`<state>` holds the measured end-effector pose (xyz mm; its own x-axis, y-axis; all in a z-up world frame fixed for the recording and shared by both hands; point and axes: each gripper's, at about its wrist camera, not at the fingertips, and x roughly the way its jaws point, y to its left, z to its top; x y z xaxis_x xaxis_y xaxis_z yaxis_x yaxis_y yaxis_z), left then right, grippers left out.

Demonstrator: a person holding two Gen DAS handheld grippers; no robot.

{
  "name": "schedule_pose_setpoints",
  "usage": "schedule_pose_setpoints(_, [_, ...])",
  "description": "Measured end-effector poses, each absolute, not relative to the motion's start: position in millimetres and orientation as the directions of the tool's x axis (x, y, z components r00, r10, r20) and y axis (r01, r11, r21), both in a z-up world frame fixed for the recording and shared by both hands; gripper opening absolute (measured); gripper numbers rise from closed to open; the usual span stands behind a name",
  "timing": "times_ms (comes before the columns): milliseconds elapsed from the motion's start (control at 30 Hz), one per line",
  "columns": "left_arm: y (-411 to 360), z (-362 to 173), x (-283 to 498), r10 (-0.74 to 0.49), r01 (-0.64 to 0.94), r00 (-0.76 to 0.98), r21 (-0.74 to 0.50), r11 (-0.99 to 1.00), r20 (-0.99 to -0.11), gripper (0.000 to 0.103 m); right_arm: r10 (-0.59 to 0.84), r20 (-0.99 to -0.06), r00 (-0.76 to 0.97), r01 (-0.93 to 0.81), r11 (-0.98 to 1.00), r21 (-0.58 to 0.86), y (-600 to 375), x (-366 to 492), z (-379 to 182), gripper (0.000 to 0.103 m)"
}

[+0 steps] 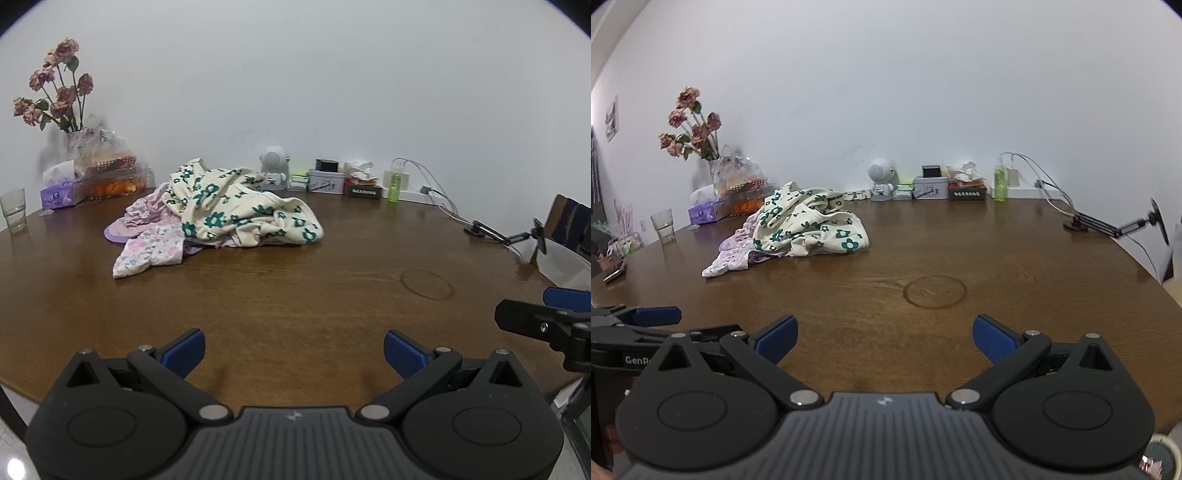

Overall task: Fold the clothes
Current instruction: 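Reach both grippers to the cream flowered shirt and grasp its hem edges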

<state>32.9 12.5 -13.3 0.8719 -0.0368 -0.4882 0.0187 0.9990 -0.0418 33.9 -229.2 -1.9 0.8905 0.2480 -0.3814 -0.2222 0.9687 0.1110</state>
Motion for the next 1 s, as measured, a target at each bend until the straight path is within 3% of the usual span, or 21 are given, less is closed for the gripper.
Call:
schedule_pose_setpoints(233, [39,9,82,-0.013,-0.019,0.87,-0.062,0.998,-0.494,0.103,0.317,-0.407,0.856,-0.296,0.948,0.115,-215,92,19,0.103])
schedule_pose_setpoints(667, [92,35,211,0.084,-0.085,0.857,0.02,0.996,-0.508,0.103,0.389,-0.501,0.773,-0.416,0.907,0.064,-179,241,43,0.103])
schedule_pose_setpoints(1000, [112,15,307,0.109,-0.07,0.781,0.087,0.994,-0.615,0.102,0.384,-0.635,0.67,-0.487,0.873,0.015,-144,364,21,0.103])
